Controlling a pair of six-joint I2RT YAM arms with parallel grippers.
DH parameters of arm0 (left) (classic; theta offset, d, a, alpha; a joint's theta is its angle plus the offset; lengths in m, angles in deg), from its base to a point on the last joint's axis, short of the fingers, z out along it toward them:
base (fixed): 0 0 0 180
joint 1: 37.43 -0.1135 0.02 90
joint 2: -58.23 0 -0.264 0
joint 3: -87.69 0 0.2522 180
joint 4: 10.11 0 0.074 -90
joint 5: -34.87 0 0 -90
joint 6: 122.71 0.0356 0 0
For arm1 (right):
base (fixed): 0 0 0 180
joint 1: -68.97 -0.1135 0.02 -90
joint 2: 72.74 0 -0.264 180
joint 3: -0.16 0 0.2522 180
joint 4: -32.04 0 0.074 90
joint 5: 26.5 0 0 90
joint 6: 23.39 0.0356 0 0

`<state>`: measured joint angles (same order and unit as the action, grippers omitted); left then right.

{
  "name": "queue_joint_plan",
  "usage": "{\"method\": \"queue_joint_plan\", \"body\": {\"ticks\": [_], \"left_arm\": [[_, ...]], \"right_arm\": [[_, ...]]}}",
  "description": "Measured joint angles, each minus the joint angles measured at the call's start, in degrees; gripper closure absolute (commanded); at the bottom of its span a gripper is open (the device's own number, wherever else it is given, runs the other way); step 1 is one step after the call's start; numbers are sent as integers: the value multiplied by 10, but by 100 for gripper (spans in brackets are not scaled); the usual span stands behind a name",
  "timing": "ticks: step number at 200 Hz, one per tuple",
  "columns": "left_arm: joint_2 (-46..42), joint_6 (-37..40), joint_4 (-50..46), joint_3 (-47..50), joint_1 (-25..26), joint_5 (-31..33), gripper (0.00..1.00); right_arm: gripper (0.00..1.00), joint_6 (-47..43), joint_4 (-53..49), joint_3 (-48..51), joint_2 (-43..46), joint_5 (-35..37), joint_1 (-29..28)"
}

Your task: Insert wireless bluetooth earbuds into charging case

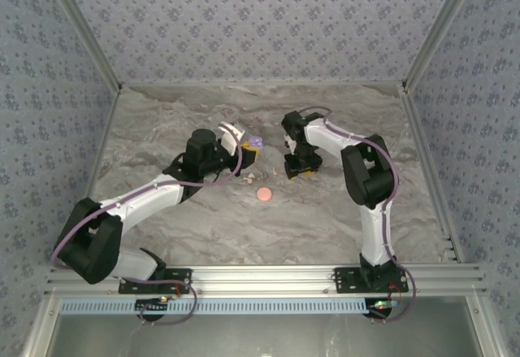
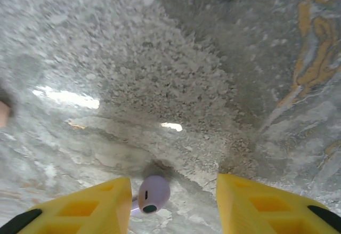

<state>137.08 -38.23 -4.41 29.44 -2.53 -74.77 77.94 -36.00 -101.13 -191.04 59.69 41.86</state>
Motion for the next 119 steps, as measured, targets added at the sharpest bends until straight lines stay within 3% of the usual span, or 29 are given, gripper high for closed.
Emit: {"method": "queue_joint_plan", "body": {"ticks": [65,119], "left_arm": [[0,1,0,0,0,0,86],[0,1,0,0,0,0,86]], "right_arm": [[61,158,31,24,57,-14,-8],[63,249,35,50,57,1,-14]]}}
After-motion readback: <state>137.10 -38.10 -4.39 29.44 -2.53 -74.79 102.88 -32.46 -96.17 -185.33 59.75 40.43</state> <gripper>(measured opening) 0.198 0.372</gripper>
